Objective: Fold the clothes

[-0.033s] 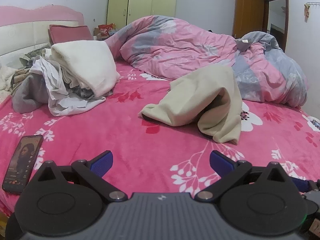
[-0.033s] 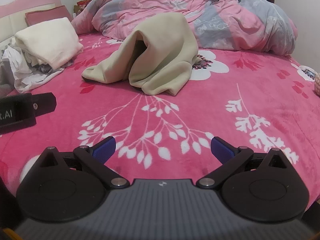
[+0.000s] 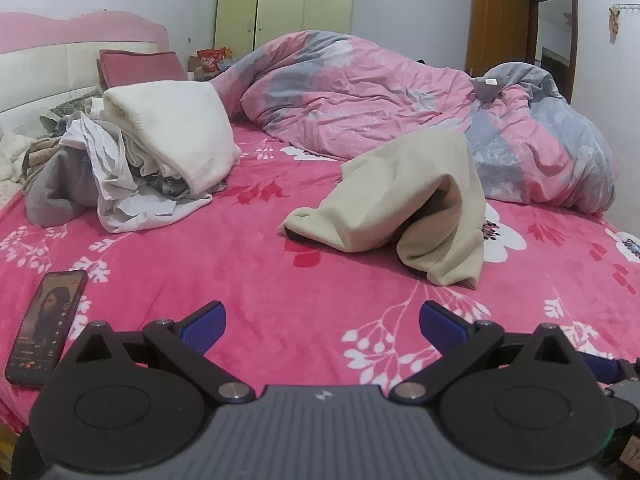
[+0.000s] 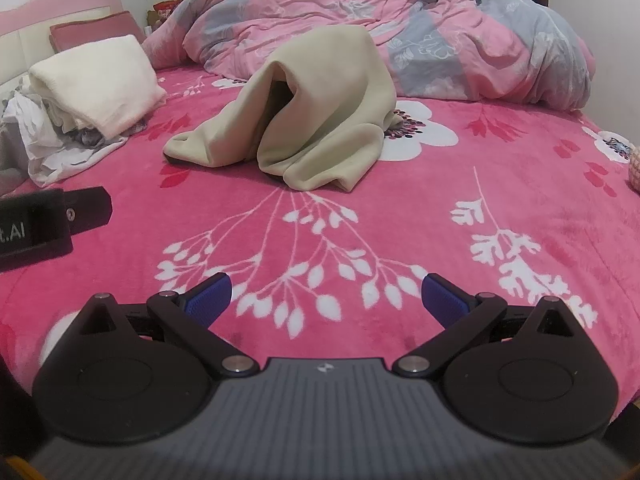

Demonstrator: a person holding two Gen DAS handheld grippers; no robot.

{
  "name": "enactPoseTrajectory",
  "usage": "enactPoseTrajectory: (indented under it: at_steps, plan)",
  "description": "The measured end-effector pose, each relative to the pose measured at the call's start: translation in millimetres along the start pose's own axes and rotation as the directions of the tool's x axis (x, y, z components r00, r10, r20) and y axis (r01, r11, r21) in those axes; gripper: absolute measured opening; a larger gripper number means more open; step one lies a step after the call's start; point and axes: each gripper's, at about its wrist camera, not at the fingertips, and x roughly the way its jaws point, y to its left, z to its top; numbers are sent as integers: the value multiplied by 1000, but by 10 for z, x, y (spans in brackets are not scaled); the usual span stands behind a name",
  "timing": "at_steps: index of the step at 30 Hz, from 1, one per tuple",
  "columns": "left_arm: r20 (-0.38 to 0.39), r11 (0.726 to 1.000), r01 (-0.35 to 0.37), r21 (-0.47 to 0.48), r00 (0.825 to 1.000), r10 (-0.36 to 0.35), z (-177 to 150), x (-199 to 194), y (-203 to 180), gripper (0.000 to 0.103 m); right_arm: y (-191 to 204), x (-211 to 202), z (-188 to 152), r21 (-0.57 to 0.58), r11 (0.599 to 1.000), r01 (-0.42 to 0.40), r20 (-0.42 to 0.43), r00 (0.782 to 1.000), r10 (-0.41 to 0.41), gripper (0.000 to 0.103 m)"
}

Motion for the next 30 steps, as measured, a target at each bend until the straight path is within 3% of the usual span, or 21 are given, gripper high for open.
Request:
enactPoseTrajectory:
  at_steps: [10, 30]
  plan:
    - [26, 999, 34, -24, 999, -34, -35, 20, 195, 103, 2, 7, 41, 12, 1000, 5, 2, 1000, -5, 102]
    - [-40, 998, 4, -62, 999, -6, -122, 126, 210, 103, -27, -41, 66, 58, 995, 78, -13, 997, -78, 102]
